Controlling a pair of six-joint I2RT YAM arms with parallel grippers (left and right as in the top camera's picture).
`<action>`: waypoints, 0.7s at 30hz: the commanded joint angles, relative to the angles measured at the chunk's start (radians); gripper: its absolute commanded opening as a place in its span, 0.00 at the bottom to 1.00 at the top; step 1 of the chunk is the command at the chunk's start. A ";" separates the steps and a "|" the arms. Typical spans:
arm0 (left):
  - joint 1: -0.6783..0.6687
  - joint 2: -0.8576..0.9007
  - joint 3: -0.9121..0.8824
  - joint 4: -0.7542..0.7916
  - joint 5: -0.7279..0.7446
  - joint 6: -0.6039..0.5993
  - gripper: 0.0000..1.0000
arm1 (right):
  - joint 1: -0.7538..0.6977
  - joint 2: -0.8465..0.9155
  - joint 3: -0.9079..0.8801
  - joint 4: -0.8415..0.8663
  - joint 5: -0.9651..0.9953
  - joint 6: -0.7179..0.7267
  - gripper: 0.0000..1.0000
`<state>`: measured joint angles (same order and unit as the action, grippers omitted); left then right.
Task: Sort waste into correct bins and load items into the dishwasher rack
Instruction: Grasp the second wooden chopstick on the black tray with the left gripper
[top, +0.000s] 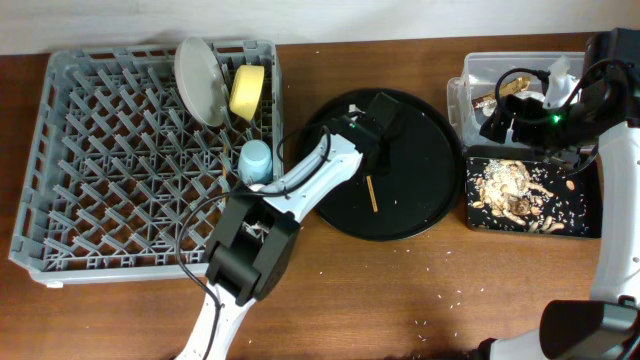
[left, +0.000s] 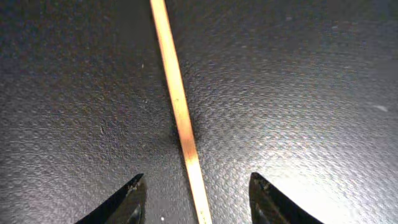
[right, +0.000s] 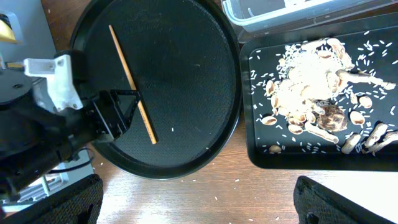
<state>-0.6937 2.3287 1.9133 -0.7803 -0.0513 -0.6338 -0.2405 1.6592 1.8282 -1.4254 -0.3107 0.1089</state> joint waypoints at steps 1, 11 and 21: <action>-0.005 0.029 0.010 -0.002 -0.023 -0.006 0.41 | 0.005 -0.013 0.009 0.000 0.009 0.003 0.98; -0.061 0.030 0.004 -0.010 -0.124 0.002 0.29 | 0.005 -0.013 0.009 0.000 0.009 0.003 0.98; -0.061 0.079 0.004 -0.021 -0.136 0.001 0.23 | 0.005 -0.013 0.009 0.000 0.009 0.003 0.99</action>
<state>-0.7551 2.3760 1.9141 -0.7963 -0.1772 -0.6373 -0.2405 1.6592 1.8282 -1.4258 -0.3107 0.1089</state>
